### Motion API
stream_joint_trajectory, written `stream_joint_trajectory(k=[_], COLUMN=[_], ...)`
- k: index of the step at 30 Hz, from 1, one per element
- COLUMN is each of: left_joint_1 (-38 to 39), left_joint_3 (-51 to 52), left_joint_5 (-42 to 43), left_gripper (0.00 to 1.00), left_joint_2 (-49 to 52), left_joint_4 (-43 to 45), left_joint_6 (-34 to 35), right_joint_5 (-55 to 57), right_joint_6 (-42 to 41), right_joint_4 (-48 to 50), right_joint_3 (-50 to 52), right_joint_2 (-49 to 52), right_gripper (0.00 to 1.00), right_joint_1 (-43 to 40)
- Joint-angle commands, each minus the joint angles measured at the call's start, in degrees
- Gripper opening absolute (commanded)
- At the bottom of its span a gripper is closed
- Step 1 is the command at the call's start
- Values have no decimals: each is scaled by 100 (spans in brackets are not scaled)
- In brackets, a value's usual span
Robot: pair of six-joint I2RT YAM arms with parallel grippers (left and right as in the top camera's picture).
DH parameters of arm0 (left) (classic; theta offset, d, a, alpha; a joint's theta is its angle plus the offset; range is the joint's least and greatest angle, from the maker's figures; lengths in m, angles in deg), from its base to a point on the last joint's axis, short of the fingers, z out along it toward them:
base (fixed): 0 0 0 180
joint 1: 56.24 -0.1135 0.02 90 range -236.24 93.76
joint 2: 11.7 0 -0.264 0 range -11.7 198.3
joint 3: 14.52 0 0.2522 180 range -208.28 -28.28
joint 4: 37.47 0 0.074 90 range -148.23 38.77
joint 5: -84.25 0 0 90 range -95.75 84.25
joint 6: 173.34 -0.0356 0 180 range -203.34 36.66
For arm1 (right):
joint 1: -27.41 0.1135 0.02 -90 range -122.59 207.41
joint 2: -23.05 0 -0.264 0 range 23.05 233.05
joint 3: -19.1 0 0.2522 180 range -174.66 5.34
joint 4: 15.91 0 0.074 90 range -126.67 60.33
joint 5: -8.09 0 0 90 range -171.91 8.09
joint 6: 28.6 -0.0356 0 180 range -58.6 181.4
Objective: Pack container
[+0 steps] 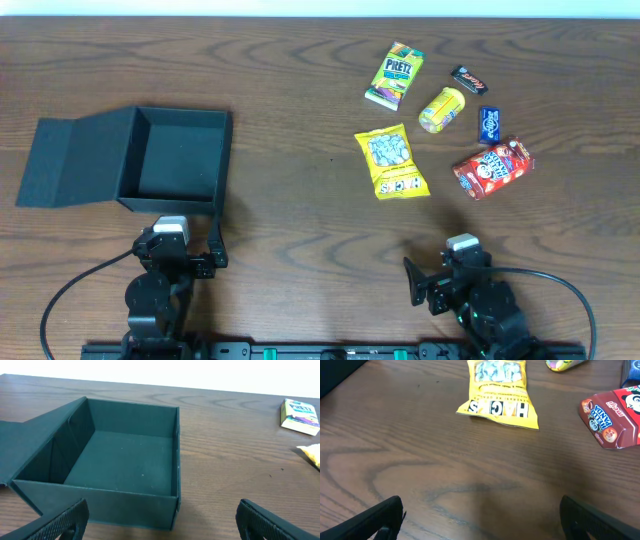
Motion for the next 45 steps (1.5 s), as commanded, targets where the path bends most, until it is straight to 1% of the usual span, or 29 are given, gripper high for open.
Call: stream_joint_trajectory(k=[1,16,19,22,24,28,31,34,36,38,41,45], left_joint_1=[22,22,22,22,22,22,22,22,22,22,22,24], left_joint_3=[136,136,136,136,136,74,-177,-581,-922,-1220,-1827,-2697], left_joint_5=[-85,-76,299,1043,1239,1169,658,160,-173,-315,-321,-321], left_gripper=[95,95,95,95,95,95,95,95,95,95,95,95], left_joint_2=[-42,-44,-44,-42,-42,-35,118,492,955,1467,2695,4385], left_joint_4=[-28,11,-7,46,151,474,549,553,555,557,553,525], left_joint_6=[-61,-35,144,334,476,577,892,890,887,828,533,315], right_joint_5=[83,83,83,83,83,83,83,83,83,83,83,83], right_joint_6=[101,101,101,101,101,101,101,101,101,101,101,101], right_joint_4=[17,17,17,17,17,17,17,17,17,17,17,17], right_joint_3=[35,35,35,35,35,35,35,35,35,35,35,35], right_joint_2=[-42,-42,-42,-42,-42,-42,-42,-42,-42,-42,-42,-42], right_gripper=[99,99,99,99,99,99,99,99,99,99,99,99], right_joint_1=[48,48,48,48,48,48,48,48,48,48,48,48])
